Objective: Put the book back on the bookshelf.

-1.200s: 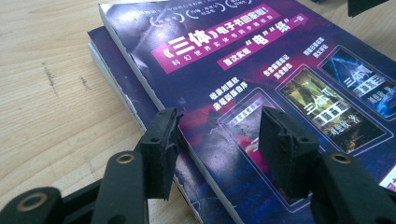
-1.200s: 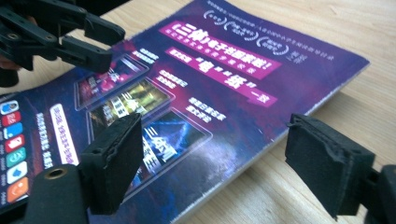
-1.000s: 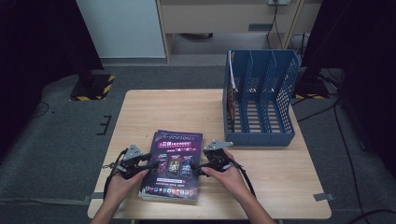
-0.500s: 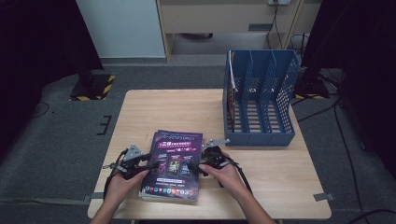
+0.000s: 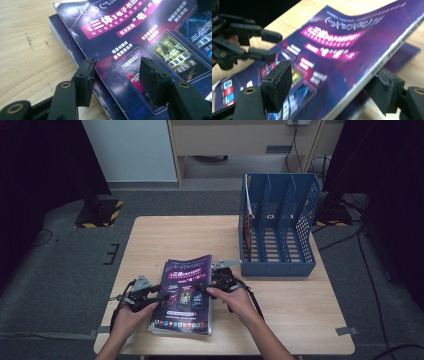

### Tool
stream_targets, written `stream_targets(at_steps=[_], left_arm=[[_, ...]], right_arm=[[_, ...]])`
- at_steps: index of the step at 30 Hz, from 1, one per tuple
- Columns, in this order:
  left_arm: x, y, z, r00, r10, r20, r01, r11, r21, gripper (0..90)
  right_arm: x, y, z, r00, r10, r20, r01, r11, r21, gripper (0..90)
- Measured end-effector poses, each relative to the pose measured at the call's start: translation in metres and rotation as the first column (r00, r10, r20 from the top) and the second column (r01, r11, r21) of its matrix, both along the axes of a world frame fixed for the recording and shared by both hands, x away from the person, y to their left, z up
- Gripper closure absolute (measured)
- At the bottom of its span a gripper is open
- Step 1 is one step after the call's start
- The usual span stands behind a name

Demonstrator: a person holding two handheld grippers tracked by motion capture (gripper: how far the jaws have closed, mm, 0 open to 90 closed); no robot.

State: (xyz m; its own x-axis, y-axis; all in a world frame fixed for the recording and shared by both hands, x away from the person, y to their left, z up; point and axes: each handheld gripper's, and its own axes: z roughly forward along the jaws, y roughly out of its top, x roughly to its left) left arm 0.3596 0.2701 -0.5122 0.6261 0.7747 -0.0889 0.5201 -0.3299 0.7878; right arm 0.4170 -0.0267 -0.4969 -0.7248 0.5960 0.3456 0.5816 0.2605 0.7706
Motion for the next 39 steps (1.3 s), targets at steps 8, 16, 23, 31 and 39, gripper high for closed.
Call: stream_targets(at_steps=[8,16,23,31,39], left_arm=[[0.000,0.002,0.000,1.0000,-0.004,-0.004,0.004,1.0000,-0.003,45.7],[0.001,0.002,0.000,1.0000,-0.004,-0.006,0.004,1.0000,-0.005,45.6],[0.001,0.002,0.000,1.0000,-0.005,-0.004,0.005,1.0000,-0.003,45.5],[0.001,0.003,0.000,0.9999,-0.006,-0.012,0.006,0.9999,-0.014,44.4],[0.001,0.001,0.001,0.9997,-0.017,-0.018,0.017,0.9998,-0.007,38.3]], right_arm=[[0.017,0.027,0.010,0.9997,0.023,-0.003,-0.023,0.999,-0.038,25.7],[0.024,0.041,0.015,0.9999,0.010,-0.005,-0.010,0.998,-0.055,29.2],[0.023,0.048,0.015,1.0000,0.007,0.004,-0.006,0.997,-0.081,34.4],[0.025,0.054,0.013,0.9992,-0.026,-0.029,0.023,0.994,-0.110,40.4],[0.025,0.052,0.016,0.9976,-0.067,-0.018,0.065,0.991,-0.113,62.0]])
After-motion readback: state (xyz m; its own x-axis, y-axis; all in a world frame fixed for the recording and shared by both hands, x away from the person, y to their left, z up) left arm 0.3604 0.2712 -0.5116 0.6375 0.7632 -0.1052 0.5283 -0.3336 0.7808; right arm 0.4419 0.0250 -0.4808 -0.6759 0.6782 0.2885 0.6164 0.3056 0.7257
